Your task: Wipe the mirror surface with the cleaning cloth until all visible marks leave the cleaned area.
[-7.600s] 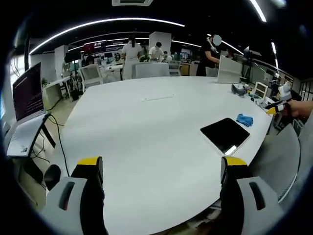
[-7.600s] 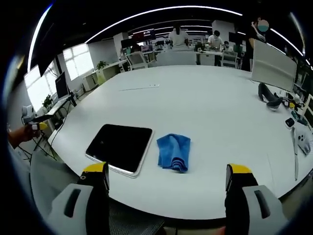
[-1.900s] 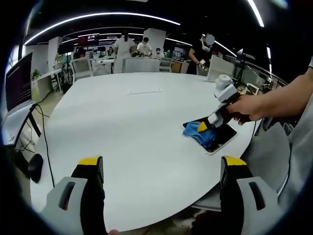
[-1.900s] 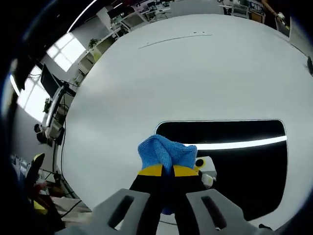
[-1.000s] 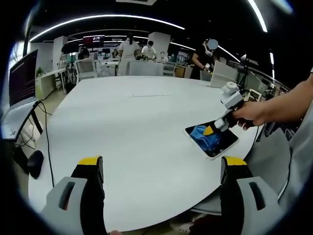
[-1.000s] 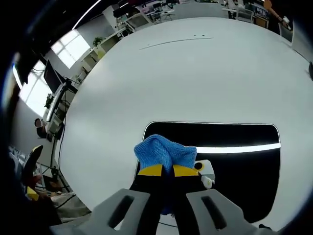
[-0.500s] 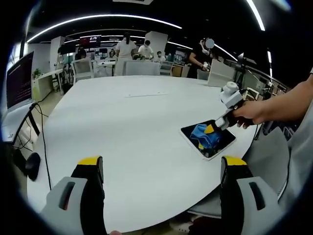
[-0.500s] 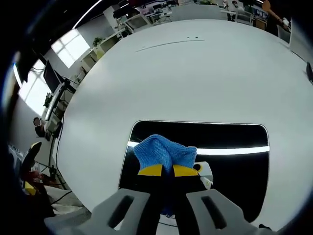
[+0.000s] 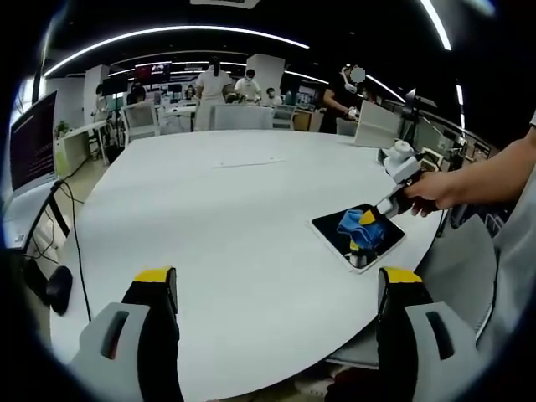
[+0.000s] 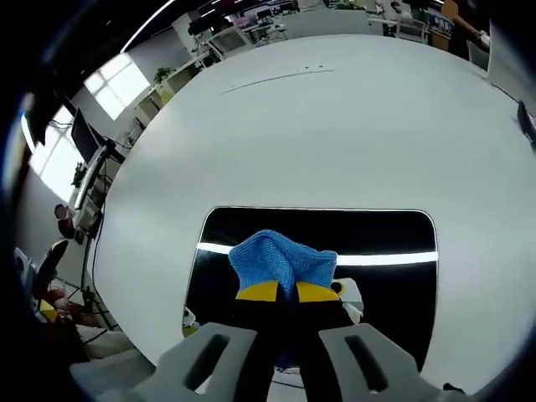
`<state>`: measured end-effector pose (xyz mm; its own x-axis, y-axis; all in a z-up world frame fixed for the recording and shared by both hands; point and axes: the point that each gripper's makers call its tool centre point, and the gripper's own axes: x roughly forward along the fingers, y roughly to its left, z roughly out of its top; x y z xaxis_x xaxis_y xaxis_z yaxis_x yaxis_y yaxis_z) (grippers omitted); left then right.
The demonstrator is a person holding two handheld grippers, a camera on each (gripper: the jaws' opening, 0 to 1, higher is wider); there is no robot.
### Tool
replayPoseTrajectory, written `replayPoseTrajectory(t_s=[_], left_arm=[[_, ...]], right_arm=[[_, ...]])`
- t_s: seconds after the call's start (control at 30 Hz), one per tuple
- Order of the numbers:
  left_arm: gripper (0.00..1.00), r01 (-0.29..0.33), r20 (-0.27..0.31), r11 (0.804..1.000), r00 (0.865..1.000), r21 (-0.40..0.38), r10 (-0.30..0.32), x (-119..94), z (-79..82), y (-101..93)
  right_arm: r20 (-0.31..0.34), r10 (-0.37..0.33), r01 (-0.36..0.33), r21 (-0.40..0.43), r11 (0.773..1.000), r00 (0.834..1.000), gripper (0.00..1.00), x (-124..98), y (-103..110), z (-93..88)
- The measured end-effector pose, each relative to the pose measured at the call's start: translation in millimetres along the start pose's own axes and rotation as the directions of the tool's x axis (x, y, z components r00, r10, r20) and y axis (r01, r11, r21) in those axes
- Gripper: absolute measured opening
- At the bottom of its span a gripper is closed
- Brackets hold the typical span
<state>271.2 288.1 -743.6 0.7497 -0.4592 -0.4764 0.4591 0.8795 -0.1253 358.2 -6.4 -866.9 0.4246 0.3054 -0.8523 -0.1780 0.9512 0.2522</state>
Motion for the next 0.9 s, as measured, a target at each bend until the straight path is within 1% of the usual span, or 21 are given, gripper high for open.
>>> replayPoseTrajectory(t_s=[0.03, 0.07, 0.13, 0.2, 0.27, 0.47, 0.67, 0.73, 0.9], left_arm=[[0.98, 0.005, -0.021, 0.999, 1.000, 0.034, -0.004, -0.3, -3.2, 0.4], [0.98, 0.010, -0.025, 0.999, 1.000, 0.045, -0.009, -0.2, -4.1, -0.5], [0.99, 0.026, -0.002, 0.999, 1.000, 0.041, -0.026, 0.3, -1.2, -3.5], [0.99, 0.028, -0.001, 0.999, 1.000, 0.039, -0.028, 0.8, -2.1, -3.9], [0.99, 0.024, -0.013, 0.999, 1.000, 0.034, -0.024, 2.8, -6.1, -3.0], [0.98, 0.027, -0.002, 1.000, 1.000, 0.004, -0.027, 4.7, -7.8, -3.0], [0.96, 0.023, 0.027, 1.000, 0.999, -0.010, -0.023, 3.2, -5.2, -0.4], [0.95, 0.025, 0.045, 1.000, 0.999, -0.018, -0.024, 1.9, -2.7, 0.0], [0.94, 0.025, 0.042, 1.000, 0.999, -0.016, -0.024, 1.7, -2.8, -0.2]], right_arm=[[-0.001, -0.006, 0.006, -0.006, 1.000, 1.000, 0.00, -1.1, -2.9, -0.2], [-0.001, -0.009, 0.009, -0.009, 1.000, 1.000, 0.00, -1.7, -5.4, -0.2], [0.000, -0.016, 0.016, 0.006, 1.000, 1.000, 0.00, -3.5, -13.1, 0.2], [-0.007, -0.022, 0.022, 0.033, 0.999, 1.000, 0.00, -4.5, -19.4, 1.0], [-0.008, -0.026, 0.026, 0.028, 0.999, 1.000, 0.00, -5.1, -22.7, 1.2], [-0.001, -0.037, 0.037, 0.034, 0.999, 0.999, 0.00, -9.8, -35.1, -1.2], [0.007, -0.043, 0.043, 0.038, 0.998, 0.999, 0.00, -14.3, -45.4, -2.8], [0.010, -0.046, 0.046, 0.045, 0.998, 0.999, 0.00, -16.6, -50.0, -3.9], [0.014, -0.056, 0.055, 0.066, 0.996, 0.998, 0.00, -22.0, -63.6, -5.3]])
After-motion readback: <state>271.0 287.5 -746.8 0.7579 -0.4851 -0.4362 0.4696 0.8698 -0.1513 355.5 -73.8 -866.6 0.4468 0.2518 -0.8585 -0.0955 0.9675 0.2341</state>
